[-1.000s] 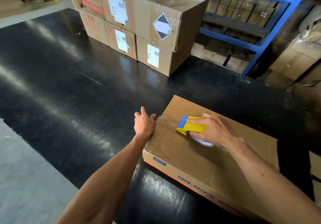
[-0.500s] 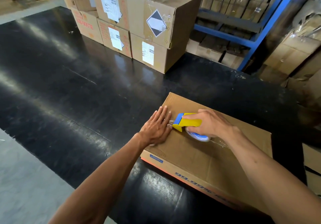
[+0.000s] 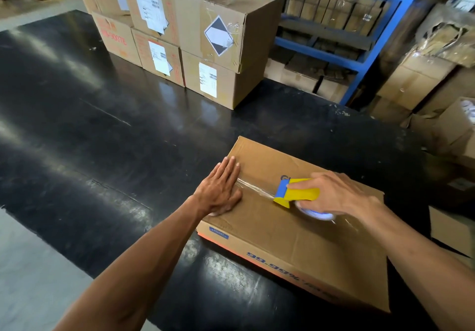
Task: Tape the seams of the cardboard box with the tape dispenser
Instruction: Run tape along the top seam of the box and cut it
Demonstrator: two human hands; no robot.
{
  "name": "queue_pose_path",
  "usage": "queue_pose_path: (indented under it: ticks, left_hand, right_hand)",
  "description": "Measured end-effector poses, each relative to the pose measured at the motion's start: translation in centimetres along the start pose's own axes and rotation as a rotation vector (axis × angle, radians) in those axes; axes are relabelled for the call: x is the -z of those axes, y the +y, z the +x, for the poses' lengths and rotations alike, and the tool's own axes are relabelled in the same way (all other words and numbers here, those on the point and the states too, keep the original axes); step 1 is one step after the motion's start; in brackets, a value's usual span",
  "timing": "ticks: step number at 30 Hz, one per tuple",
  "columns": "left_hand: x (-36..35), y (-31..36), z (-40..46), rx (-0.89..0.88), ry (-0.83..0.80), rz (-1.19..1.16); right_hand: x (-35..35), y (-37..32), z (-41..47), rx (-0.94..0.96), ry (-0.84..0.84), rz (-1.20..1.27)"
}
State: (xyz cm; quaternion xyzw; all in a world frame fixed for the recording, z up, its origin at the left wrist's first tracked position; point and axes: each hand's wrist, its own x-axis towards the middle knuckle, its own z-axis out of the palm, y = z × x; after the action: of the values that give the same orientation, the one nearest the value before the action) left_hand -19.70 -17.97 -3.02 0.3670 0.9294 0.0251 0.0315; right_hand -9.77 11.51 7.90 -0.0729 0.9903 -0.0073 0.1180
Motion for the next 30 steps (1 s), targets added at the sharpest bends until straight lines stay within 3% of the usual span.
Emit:
queue_pose_path:
  ticks: [3,9,17,30]
  left_hand:
    - [0.0,0.2,0.0,-0.005,0.001,0.013]
    - [0.6,1.5,-0.1,-0.006,-0.022,0.059]
    - [-1.6,11.2,0.7,-0.229,0.009,-0.08]
    - [-1.1,11.4,0.5,-0.244,-0.006,-0.016]
  right_hand:
    - [-0.8,1.4,-2.1,-0.042,-0.011,0.079]
    - [-0.8,0.7,-2.0,-0.04,-0.005,0.004]
    - [-1.1,0.8,-1.9,-0.012,0.051,0.015]
    - [-1.1,1.2,-2.6,-0.035,0.045,0.1]
